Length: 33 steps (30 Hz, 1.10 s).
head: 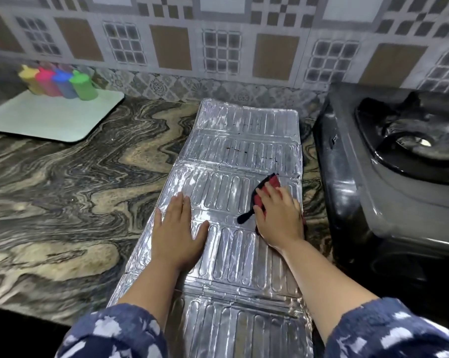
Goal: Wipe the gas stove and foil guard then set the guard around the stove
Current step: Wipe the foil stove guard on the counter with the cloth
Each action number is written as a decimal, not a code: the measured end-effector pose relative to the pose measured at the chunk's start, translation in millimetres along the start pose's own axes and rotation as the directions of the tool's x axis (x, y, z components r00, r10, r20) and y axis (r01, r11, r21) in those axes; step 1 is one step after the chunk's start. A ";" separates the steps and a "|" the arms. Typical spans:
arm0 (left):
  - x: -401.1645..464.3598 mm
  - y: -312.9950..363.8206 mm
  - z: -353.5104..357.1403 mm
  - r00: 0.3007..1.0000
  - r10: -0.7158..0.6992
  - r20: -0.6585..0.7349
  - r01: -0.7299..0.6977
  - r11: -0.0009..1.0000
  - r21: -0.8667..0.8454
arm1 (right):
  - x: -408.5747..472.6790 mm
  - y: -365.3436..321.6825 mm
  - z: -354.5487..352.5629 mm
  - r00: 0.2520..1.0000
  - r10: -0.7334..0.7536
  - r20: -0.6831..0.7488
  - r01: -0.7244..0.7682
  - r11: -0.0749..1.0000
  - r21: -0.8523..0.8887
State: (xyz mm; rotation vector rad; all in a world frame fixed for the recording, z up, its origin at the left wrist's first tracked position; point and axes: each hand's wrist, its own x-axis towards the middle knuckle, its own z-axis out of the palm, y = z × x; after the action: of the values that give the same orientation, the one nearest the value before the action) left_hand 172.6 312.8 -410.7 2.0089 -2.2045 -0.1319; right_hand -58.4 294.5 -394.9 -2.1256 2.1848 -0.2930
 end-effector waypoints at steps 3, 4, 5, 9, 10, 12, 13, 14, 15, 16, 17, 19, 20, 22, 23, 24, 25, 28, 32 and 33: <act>-10.9 -1.8 -3.5 1.000 0.002 0.016 -0.002 1.000 0.008 | -11.1 -7.1 -4.1 0.998 -0.058 0.009 0.058 0.998 0.025; -12.0 -2.4 -4.4 1.000 0.003 0.027 -0.003 1.000 -0.002 | -13.4 -9.4 -5.4 0.996 -0.088 0.007 0.088 0.995 0.049; -11.2 -3.1 -5.7 0.999 0.001 0.044 0.000 1.000 -0.016 | -15.1 -12.0 -6.7 0.993 -0.120 -0.007 0.120 0.989 0.087; 5.3 -3.5 -15.3 0.998 -0.044 0.050 0.049 0.994 -0.101 | -18.1 -31.6 -4.9 0.954 -0.285 -0.090 0.298 0.925 0.237; 9.3 -2.3 -16.6 0.998 -0.061 0.025 0.063 0.992 -0.105 | -16.2 -37.4 -3.1 0.941 -0.329 -0.074 0.337 0.911 0.238; 13.5 1.3 -14.0 0.995 -0.096 0.027 0.098 0.992 -0.075 | -8.6 -45.9 2.3 0.920 -0.391 0.007 0.384 0.907 0.170; 12.9 3.1 -10.6 0.993 -0.112 0.040 0.113 0.992 -0.048 | -3.4 -46.4 5.5 0.914 -0.404 0.045 0.398 0.911 0.110; 10.9 5.0 -7.2 0.992 -0.122 0.041 0.123 0.992 -0.023 | 1.2 -44.6 7.4 0.911 -0.406 0.067 0.402 0.913 0.064; 8.6 5.5 -3.3 0.991 -0.129 0.028 0.129 0.992 -0.007 | 5.9 -42.4 9.0 0.913 -0.399 0.078 0.397 0.917 0.044; 7.5 5.3 -0.3 0.991 -0.132 0.009 0.132 0.991 0.001 | 10.7 -40.4 9.8 0.919 -0.387 0.077 0.385 0.922 0.040; 7.8 4.7 1.6 0.991 -0.132 -0.006 0.132 0.991 0.004 | 15.8 -39.0 10.1 0.925 -0.373 0.070 0.371 0.928 0.041; 9.7 3.5 3.5 0.992 -0.127 -0.022 0.127 0.992 0.007 | 25.3 -37.4 11.3 0.938 -0.343 0.056 0.341 0.939 0.046; 10.3 2.9 4.4 0.992 -0.126 -0.029 0.126 0.992 0.009 | 29.2 -37.5 12.2 0.941 -0.333 0.053 0.331 0.943 0.043; 10.2 2.0 5.6 0.991 -0.126 -0.036 0.126 0.992 0.012 | 34.5 -38.6 13.8 0.942 -0.331 0.062 0.329 0.944 0.035; 9.9 1.7 5.9 0.992 -0.124 -0.033 0.125 0.992 0.013 | 36.6 -38.5 14.1 0.940 -0.334 0.070 0.333 0.942 0.033; 9.2 1.7 6.1 0.992 -0.121 -0.032 0.122 0.992 0.012 | 38.3 -37.5 14.2 0.939 -0.335 0.075 0.334 0.942 0.033; 8.2 1.9 6.1 0.992 -0.118 -0.033 0.119 0.993 0.008 | 39.6 -36.2 14.2 0.941 -0.328 0.077 0.327 0.944 0.034; 7.4 1.4 5.0 0.993 -0.112 -0.035 0.112 0.994 -0.008 | 40.1 -32.9 14.7 0.964 -0.258 0.059 0.256 0.966 0.045; 7.2 -0.4 3.0 0.995 -0.095 -0.018 0.096 0.995 0.013 | 33.5 -27.7 11.8 0.982 -0.189 0.021 0.183 0.969 0.166; 7.1 -0.5 2.9 0.996 -0.091 -0.017 0.091 0.996 0.016 | 31.9 -25.3 10.9 0.979 -0.203 0.024 0.196 0.964 0.179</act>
State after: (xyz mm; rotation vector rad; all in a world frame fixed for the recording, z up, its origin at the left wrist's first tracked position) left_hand 172.0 305.6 -413.3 2.1119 -2.1124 -0.1072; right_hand -32.6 261.4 -398.3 -2.2314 1.8474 -0.4332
